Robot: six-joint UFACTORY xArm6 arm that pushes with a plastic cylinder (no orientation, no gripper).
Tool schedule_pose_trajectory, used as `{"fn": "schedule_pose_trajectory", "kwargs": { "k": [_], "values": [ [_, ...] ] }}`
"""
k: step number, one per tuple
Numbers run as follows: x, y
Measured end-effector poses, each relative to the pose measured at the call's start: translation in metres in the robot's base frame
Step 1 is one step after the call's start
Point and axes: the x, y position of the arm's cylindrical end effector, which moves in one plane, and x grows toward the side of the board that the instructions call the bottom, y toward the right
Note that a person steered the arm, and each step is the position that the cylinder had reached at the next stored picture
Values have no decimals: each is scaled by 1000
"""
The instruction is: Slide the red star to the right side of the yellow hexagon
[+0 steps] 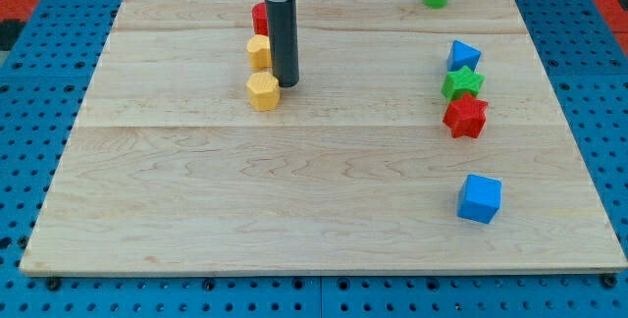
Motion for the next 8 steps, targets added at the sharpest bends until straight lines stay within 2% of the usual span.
{"fn": "schedule_pose_trajectory", "kwargs": {
  "k": [1,3,4,5,6,7,8],
  "values": [
    [10,43],
    [19,12],
    [59,44],
    [85,141],
    [89,244],
    [105,287],
    [94,340]
  ]
}}
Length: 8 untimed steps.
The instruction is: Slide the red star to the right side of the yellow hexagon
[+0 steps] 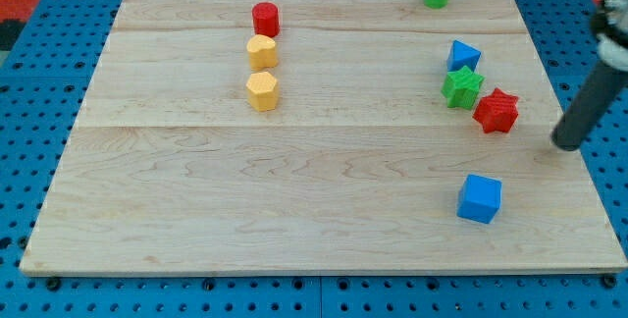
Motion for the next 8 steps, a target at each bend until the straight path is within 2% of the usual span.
{"fn": "schedule_pose_trajectory", "kwargs": {
  "k": [1,2,3,4,5,6,7,8],
  "values": [
    [-29,0],
    [-29,-40],
    [-23,-136],
    [-6,-195],
    [-6,-116],
    [-43,-106],
    [-33,-171],
    [-33,-279]
  ]
}}
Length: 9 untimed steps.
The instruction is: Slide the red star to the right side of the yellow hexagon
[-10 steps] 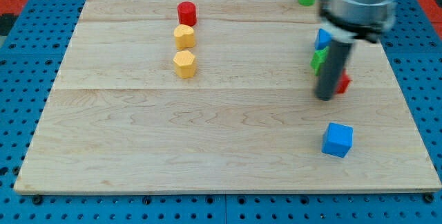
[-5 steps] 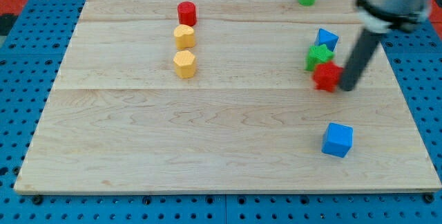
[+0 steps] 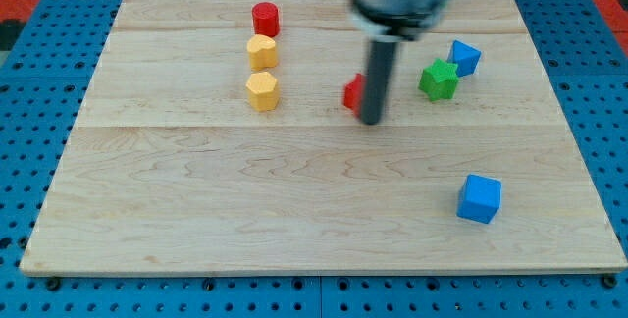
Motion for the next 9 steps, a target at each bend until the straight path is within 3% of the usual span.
{"fn": "schedule_pose_trajectory", "kwargs": {
  "k": [1,2,3,5,6,7,9],
  "values": [
    [0,33],
    [-39,59],
    [-64,21],
    [-137,53],
    [-127,42],
    [-87,21],
    [-80,42]
  ]
}}
